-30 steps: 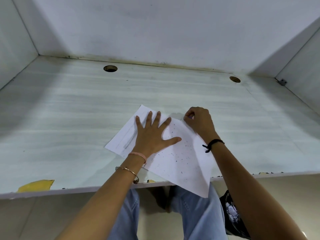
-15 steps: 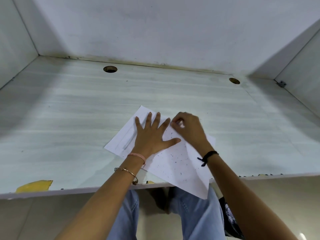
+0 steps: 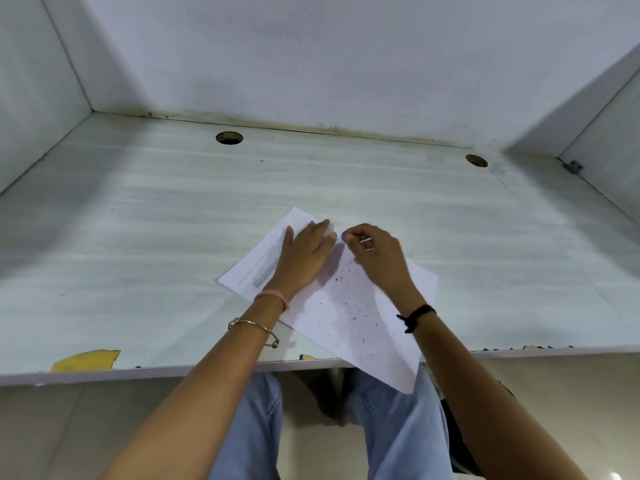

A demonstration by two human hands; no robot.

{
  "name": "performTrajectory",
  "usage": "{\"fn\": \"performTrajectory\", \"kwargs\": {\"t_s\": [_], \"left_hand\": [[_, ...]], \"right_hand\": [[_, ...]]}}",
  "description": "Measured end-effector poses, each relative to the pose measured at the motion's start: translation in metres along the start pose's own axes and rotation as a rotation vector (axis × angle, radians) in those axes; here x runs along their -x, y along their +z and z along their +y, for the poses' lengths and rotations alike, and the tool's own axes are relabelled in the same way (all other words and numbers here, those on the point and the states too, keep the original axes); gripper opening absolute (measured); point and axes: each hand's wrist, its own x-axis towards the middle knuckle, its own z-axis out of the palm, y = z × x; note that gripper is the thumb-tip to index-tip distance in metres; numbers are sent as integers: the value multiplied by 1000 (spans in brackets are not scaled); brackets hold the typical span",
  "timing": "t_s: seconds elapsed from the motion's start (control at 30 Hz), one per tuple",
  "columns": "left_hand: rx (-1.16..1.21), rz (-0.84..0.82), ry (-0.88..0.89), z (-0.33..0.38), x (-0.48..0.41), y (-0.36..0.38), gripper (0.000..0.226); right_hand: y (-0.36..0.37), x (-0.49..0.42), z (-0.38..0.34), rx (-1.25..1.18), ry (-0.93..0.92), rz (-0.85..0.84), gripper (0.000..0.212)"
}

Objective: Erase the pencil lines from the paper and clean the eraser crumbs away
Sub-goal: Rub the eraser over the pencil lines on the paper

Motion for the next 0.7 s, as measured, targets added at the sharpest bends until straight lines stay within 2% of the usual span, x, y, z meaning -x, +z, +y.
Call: {"fn": "performTrajectory", "kwargs": {"t_s": [0.07, 0.1, 0.3, 0.43, 0.53, 0.7], "left_hand": [[277, 25, -36, 0, 9, -13, 43], [283, 37, -26, -2, 14, -19, 41], [-52, 22, 29, -30, 52, -41, 44], [-401, -165, -28, -37, 73, -40, 80], [-472, -146, -53, -37, 76, -33, 108], [-533, -84, -67, -36, 77, -21, 114]], "right_hand": [[13, 9, -3, -63, -1, -68, 13], [17, 11, -2, -63, 3, -74, 12], [12, 0, 4, 1, 52, -79, 10], [12, 6, -8, -20, 4, -123, 8], [23, 19, -19, -44, -32, -251, 5], [26, 28, -25, 69, -77, -339, 13]]}}
